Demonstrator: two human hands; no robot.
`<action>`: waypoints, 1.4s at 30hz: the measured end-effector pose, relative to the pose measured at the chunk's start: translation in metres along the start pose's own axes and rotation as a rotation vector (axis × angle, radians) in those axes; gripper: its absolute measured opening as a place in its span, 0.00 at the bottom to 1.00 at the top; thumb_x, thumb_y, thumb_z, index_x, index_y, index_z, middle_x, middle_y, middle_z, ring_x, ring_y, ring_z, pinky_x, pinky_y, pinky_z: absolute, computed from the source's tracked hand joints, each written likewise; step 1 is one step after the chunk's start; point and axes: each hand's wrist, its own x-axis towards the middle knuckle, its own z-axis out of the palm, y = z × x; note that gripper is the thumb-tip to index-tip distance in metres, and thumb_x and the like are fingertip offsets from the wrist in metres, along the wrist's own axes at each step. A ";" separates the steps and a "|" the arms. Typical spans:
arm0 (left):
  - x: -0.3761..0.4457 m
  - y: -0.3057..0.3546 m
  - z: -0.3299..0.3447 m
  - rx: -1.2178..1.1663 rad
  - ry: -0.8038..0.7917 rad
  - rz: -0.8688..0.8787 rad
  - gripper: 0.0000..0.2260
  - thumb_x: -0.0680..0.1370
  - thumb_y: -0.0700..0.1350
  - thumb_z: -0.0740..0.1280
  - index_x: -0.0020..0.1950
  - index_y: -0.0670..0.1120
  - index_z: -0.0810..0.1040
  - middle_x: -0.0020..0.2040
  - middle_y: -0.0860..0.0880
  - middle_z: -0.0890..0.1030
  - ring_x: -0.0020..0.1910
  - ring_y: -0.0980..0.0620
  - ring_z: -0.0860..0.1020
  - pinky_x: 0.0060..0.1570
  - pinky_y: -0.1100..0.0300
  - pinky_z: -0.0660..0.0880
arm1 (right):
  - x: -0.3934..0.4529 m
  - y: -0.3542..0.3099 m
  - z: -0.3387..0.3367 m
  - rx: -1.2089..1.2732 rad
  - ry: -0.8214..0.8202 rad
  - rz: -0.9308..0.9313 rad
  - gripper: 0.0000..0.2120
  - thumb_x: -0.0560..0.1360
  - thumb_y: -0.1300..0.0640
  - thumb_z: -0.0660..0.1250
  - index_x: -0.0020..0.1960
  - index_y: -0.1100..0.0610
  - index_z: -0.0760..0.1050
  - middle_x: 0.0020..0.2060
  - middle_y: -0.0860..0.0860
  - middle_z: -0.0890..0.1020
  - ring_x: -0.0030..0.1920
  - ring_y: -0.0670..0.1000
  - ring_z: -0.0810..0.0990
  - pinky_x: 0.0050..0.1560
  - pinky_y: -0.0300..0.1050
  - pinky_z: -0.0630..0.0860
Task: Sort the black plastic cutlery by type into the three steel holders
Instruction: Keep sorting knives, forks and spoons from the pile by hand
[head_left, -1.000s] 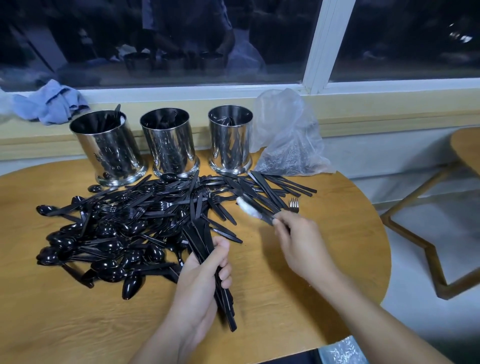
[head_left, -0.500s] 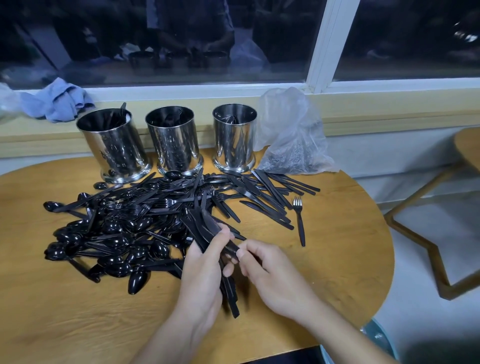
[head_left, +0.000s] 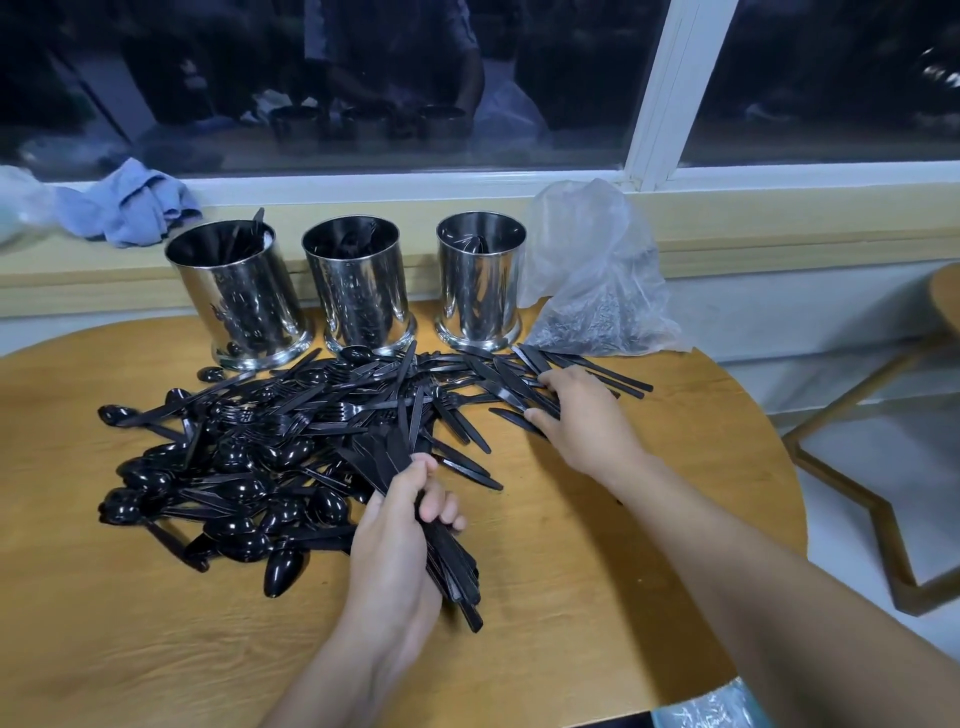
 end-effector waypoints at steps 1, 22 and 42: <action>0.001 0.000 -0.001 -0.006 0.000 -0.009 0.04 0.87 0.46 0.67 0.58 0.46 0.80 0.37 0.50 0.66 0.36 0.51 0.69 0.43 0.53 0.70 | 0.003 -0.001 0.002 -0.032 0.007 -0.007 0.27 0.81 0.42 0.73 0.76 0.52 0.75 0.68 0.52 0.80 0.67 0.57 0.79 0.68 0.57 0.78; 0.009 -0.003 -0.009 0.008 -0.027 -0.033 0.05 0.87 0.44 0.69 0.61 0.44 0.81 0.37 0.49 0.70 0.37 0.51 0.71 0.40 0.54 0.68 | -0.001 -0.012 0.021 -0.394 -0.010 -0.070 0.04 0.85 0.58 0.65 0.60 0.54 0.73 0.56 0.53 0.82 0.57 0.57 0.80 0.58 0.52 0.70; 0.003 0.002 -0.015 0.038 -0.029 -0.042 0.05 0.86 0.45 0.70 0.58 0.44 0.82 0.38 0.49 0.71 0.37 0.51 0.72 0.40 0.54 0.70 | -0.004 -0.019 0.011 -0.139 -0.121 0.073 0.06 0.88 0.54 0.64 0.54 0.53 0.69 0.42 0.50 0.80 0.46 0.58 0.79 0.61 0.58 0.67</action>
